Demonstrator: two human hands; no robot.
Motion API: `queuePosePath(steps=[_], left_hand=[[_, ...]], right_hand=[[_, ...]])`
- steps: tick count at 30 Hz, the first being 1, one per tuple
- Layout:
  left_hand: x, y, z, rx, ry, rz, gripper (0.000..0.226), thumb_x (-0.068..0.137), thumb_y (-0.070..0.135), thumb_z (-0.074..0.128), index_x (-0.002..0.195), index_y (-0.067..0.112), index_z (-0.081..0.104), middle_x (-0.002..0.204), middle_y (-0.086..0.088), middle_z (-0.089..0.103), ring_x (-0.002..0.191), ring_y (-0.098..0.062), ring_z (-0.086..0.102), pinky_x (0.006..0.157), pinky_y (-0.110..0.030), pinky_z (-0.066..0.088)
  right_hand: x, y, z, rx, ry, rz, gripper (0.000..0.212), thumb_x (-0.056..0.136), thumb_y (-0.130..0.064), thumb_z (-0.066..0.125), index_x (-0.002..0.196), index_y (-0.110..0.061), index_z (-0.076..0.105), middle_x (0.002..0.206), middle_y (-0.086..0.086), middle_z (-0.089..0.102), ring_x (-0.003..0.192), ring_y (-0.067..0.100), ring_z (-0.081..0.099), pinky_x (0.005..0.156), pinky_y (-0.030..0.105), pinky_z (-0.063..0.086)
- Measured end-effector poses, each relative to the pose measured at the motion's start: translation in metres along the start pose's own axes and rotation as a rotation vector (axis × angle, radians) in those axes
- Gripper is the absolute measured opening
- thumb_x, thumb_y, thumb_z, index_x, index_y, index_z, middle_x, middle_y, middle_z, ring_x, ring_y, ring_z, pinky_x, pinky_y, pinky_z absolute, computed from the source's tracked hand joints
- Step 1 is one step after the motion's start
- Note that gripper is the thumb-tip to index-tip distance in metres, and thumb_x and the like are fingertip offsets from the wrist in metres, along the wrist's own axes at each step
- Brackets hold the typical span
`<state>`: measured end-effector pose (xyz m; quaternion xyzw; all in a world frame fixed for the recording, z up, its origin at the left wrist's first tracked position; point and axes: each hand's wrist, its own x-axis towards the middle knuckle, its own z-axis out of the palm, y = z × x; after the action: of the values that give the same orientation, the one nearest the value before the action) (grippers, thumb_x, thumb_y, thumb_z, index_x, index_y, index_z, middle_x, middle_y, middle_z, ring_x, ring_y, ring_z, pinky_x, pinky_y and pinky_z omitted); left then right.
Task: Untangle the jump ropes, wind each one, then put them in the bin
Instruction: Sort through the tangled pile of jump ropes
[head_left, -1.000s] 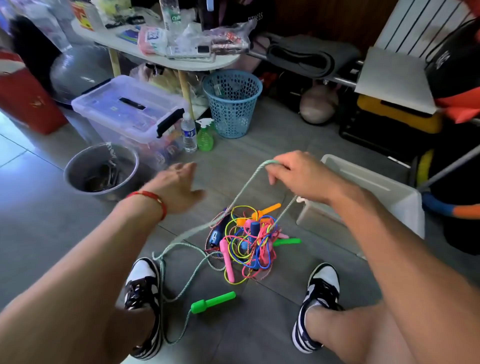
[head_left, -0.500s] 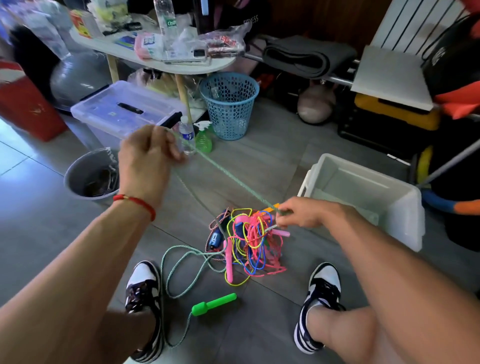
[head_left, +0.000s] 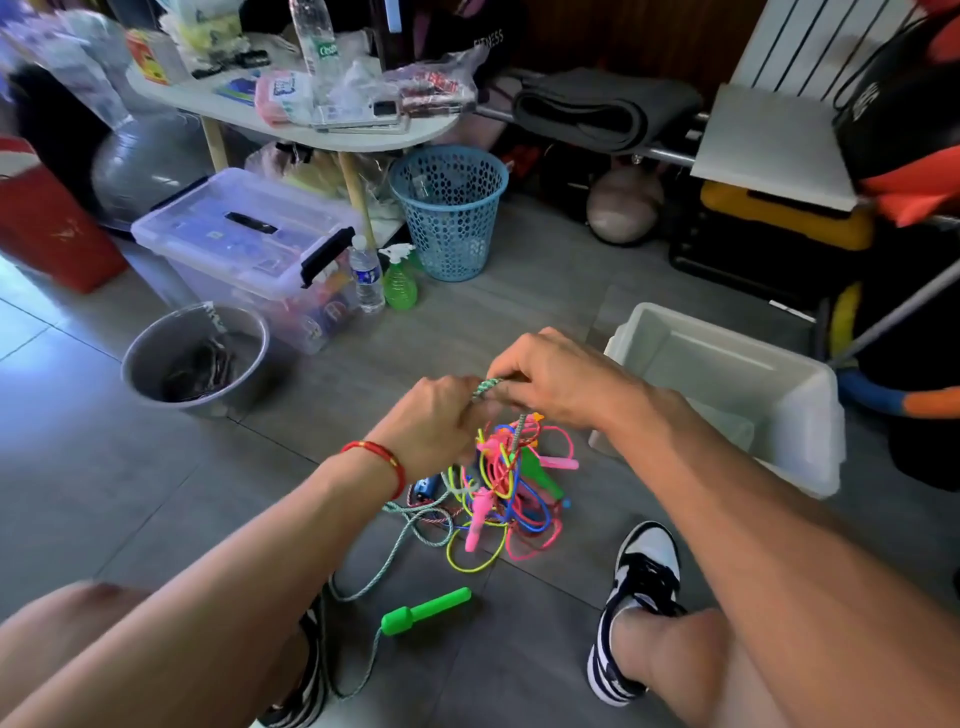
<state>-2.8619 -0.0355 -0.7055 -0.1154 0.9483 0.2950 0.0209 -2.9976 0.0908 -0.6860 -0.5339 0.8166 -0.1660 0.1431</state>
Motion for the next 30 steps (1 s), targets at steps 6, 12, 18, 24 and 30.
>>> queuePosePath(steps=[6,12,18,24,30], left_hand=[[-0.009,0.005,-0.018,-0.099,0.255,0.056,0.028,0.104,0.02,0.051,0.08,0.012,0.064,0.061,-0.002,0.068,0.057,-0.018,0.063,0.069,-0.037,0.054],[-0.029,0.001,-0.049,-0.346,0.345,0.019,0.034,0.107,0.021,0.047,0.078,0.011,0.063,0.055,0.004,0.067,0.055,-0.015,0.064,0.057,-0.018,0.044],[-0.03,-0.004,-0.047,-0.518,0.354,-0.01,0.035,0.108,0.022,0.045,0.083,0.009,0.065,0.06,-0.004,0.069,0.067,-0.025,0.07,0.068,-0.026,0.048],[-0.024,0.001,-0.047,-0.82,0.312,-0.184,0.034,0.109,0.02,0.044,0.088,0.005,0.067,0.074,-0.01,0.07,0.079,-0.039,0.071,0.08,-0.047,0.056],[-0.022,0.0,-0.054,-0.833,0.291,-0.212,0.032,0.109,0.022,0.044,0.091,0.008,0.067,0.1,-0.015,0.073,0.085,-0.038,0.074,0.081,-0.047,0.057]], right_hand=[[0.006,0.029,0.034,0.09,-0.165,0.085,0.019,0.089,-0.044,0.064,0.081,-0.027,0.063,0.081,-0.005,0.06,0.082,0.014,0.058,0.079,0.037,0.051],[-0.003,0.068,0.069,0.071,-0.214,0.288,0.01,0.095,-0.037,0.061,0.099,-0.029,0.065,0.104,0.003,0.049,0.101,0.026,0.054,0.094,0.033,0.043],[0.001,0.066,0.068,0.295,-0.198,0.261,0.029,0.085,-0.01,0.072,0.11,-0.023,0.065,0.091,-0.008,0.061,0.077,0.012,0.054,0.08,0.031,0.049],[0.003,0.063,0.078,0.476,-0.197,0.386,0.036,0.08,0.007,0.061,0.099,-0.019,0.077,0.096,0.008,0.076,0.08,0.016,0.064,0.08,0.035,0.057],[0.0,0.079,0.065,0.796,-0.171,0.557,0.038,0.085,0.015,0.061,0.118,-0.002,0.07,0.107,0.017,0.071,0.088,0.018,0.063,0.071,0.025,0.049]])
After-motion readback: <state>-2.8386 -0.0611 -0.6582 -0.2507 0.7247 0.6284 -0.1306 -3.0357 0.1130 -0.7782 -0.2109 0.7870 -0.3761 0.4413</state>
